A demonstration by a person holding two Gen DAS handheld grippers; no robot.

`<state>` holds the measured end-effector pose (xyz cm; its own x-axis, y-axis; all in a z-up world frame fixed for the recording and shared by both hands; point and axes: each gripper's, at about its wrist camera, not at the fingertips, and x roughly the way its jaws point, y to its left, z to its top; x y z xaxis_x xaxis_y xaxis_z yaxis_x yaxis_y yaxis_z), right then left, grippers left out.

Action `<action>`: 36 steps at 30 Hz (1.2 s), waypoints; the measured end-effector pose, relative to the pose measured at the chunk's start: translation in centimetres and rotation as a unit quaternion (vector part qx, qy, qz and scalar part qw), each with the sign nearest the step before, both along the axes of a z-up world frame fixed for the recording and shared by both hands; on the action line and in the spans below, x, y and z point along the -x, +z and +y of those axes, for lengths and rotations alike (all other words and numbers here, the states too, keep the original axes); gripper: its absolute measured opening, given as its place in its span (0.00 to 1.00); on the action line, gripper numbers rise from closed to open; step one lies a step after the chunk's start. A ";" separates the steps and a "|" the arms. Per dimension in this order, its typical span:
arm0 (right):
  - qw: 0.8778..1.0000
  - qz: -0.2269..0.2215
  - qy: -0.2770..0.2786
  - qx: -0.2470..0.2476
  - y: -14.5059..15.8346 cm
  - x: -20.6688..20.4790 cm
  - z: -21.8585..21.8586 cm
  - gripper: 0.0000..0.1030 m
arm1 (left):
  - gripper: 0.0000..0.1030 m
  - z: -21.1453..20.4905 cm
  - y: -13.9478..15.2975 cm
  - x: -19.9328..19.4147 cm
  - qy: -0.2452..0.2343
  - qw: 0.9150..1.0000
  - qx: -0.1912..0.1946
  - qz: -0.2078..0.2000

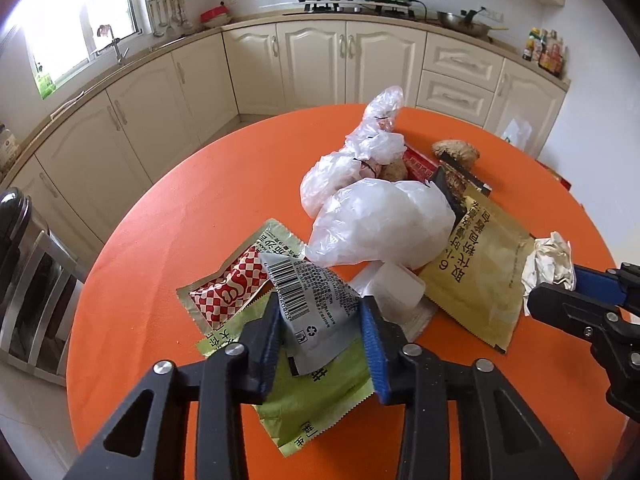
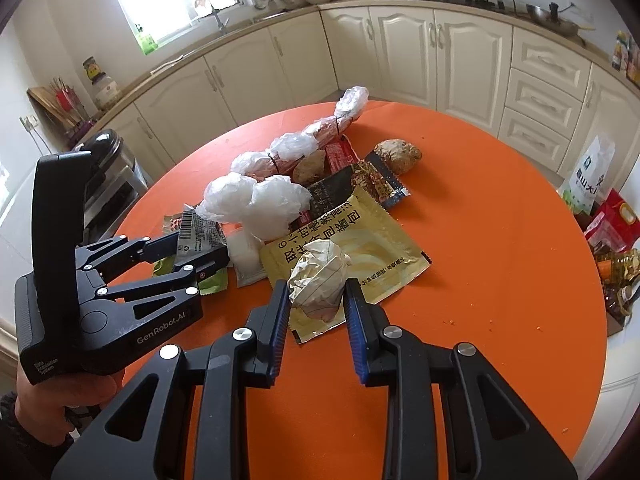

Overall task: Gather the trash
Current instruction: 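Carry the foil wrapper and white wrapper with both tools over the blue bin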

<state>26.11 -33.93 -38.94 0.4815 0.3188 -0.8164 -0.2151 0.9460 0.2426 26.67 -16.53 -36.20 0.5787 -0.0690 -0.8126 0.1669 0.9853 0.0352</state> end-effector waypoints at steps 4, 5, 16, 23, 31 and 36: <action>1.000 -0.001 0.001 0.001 0.1 0.3 0.0 0.26 | 0.12 1.5 -0.3 -0.8 0.004 0.998 0.060 0.010; 1.000 -0.002 0.001 0.001 0.1 0.4 -0.1 0.26 | 0.07 1.9 -0.3 -1.0 0.006 0.997 0.070 0.011; 1.000 -0.008 -0.001 -0.004 1.0 1.1 -0.8 0.26 | 0.04 4.0 1.5 1.9 0.005 0.993 0.113 -0.017; 1.000 -0.019 -0.006 -0.005 2.2 2.3 -1.3 0.26 | 0.04 3.7 3.5 6.4 -0.008 0.992 0.118 -0.046; 0.999 -0.048 -0.018 -0.005 4.9 4.4 -2.4 0.26 | 0.04 1.5 6.9 9.4 -0.031 0.989 0.115 -0.082; 0.997 -0.072 -0.031 -0.006 7.1 5.8 -4.0 0.26 | 0.04 -0.5 9.1 11.5 -0.047 0.988 0.107 -0.105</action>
<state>20.30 -37.95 -31.83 0.6124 0.2947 -0.7336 -0.1906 0.9556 0.2248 15.12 -17.08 -27.14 0.7158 -0.2875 -0.6364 0.2685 0.9546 -0.1291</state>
